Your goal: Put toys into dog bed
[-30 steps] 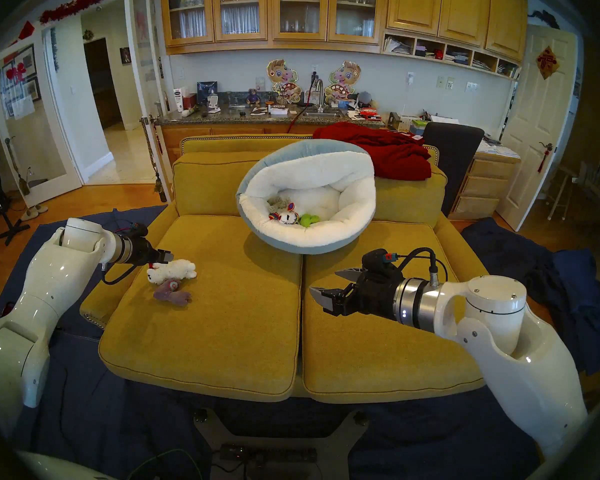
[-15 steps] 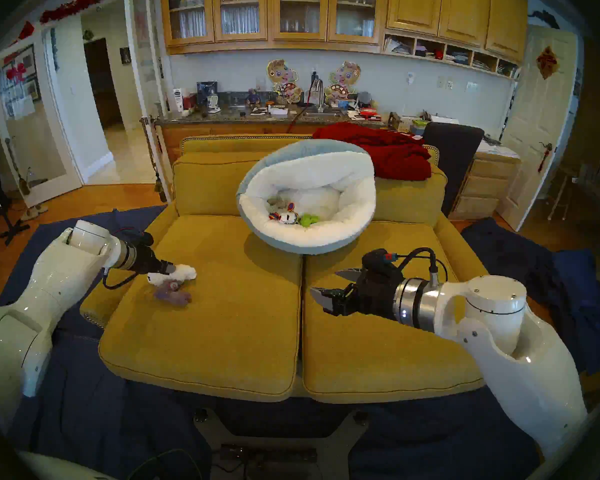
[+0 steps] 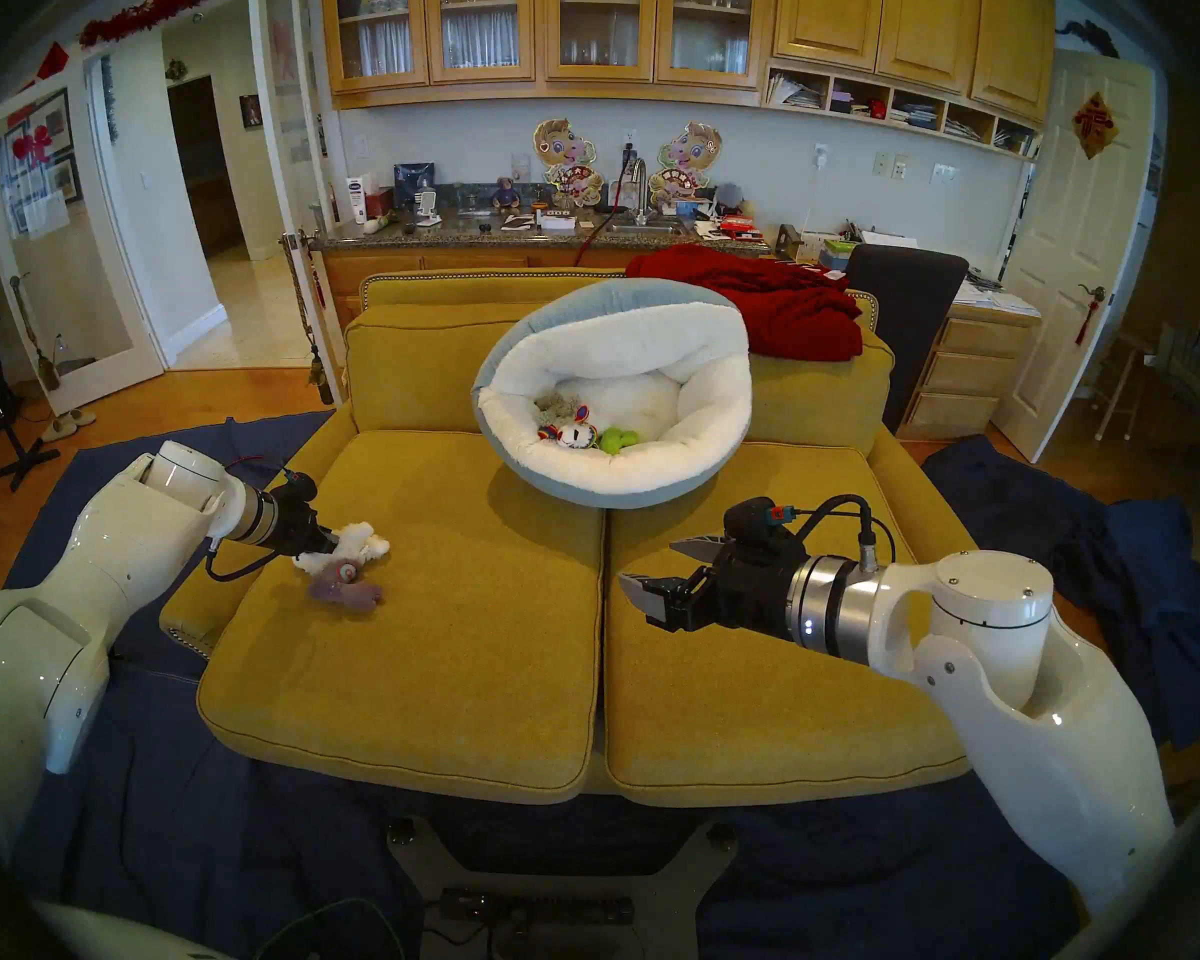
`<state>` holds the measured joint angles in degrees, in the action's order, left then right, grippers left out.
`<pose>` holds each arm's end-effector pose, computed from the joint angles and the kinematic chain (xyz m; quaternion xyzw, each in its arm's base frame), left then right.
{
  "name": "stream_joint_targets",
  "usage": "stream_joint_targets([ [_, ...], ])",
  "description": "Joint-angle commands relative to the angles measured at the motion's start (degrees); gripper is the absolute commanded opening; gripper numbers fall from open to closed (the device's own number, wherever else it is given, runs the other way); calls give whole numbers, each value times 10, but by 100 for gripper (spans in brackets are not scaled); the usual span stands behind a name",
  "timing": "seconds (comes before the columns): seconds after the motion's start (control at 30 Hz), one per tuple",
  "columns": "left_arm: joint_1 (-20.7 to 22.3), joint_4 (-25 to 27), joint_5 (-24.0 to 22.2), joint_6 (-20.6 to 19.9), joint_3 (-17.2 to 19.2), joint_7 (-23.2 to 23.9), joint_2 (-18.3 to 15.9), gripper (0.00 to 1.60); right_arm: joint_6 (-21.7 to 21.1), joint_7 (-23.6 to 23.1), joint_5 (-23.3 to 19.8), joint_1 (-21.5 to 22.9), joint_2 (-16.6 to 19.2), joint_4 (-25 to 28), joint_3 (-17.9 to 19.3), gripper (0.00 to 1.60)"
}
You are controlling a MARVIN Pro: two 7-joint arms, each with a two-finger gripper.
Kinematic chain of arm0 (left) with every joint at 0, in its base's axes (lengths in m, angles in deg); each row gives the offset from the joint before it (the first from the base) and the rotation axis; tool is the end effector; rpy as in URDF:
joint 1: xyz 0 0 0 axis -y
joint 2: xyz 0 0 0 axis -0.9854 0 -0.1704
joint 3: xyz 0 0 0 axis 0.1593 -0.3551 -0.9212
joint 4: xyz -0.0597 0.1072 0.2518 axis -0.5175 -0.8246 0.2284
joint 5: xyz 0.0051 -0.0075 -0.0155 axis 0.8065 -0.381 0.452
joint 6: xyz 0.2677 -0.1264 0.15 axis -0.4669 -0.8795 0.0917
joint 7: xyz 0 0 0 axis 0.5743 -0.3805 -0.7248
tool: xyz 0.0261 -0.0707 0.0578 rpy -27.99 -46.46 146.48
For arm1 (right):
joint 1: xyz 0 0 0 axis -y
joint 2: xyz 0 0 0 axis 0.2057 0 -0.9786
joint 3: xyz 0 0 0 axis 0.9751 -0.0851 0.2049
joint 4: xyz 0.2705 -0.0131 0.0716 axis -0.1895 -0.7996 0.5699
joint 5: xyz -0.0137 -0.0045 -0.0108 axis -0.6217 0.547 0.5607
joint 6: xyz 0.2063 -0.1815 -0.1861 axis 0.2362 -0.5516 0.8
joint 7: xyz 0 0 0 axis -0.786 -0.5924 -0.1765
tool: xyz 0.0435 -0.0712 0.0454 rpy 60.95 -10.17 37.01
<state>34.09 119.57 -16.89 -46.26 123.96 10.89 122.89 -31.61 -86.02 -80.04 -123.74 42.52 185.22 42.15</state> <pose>0.5306 0.2234 -0.3112 0.9286 -0.2192 0.2922 0.0652 0.3112 -0.0206 -0.1848 -0.7988 -0.2593 -0.4667 0.2772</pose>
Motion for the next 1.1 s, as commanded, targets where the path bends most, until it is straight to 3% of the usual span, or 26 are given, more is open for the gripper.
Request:
stream_joint_targets([
  [0.0, 55, -20, -4, 29, 1, 39, 7, 0, 5, 0, 0, 10, 1, 12, 8, 160],
  [0.23, 94, -23, -15, 46, 14, 84, 12, 0, 5, 0, 0, 10, 1, 13, 9, 160],
  [0.47, 100, 5, -20, 63, 31, 125, 17, 0, 5, 0, 0, 10, 1, 13, 9, 160],
  [0.6, 128, -5, -18, 69, 20, 154, 31, 0, 5, 0, 0, 10, 1, 14, 10, 160],
  [0.63, 114, 12, -20, 71, 30, 155, 30, 0, 5, 0, 0, 10, 1, 14, 10, 160],
  [0.67, 132, -2, -17, 71, 20, 163, 37, 0, 5, 0, 1, 10, 1, 15, 10, 160],
  [1.07, 159, -9, -3, 77, -4, 196, 90, 0, 6, 0, 1, 9, 1, 17, 12, 160],
])
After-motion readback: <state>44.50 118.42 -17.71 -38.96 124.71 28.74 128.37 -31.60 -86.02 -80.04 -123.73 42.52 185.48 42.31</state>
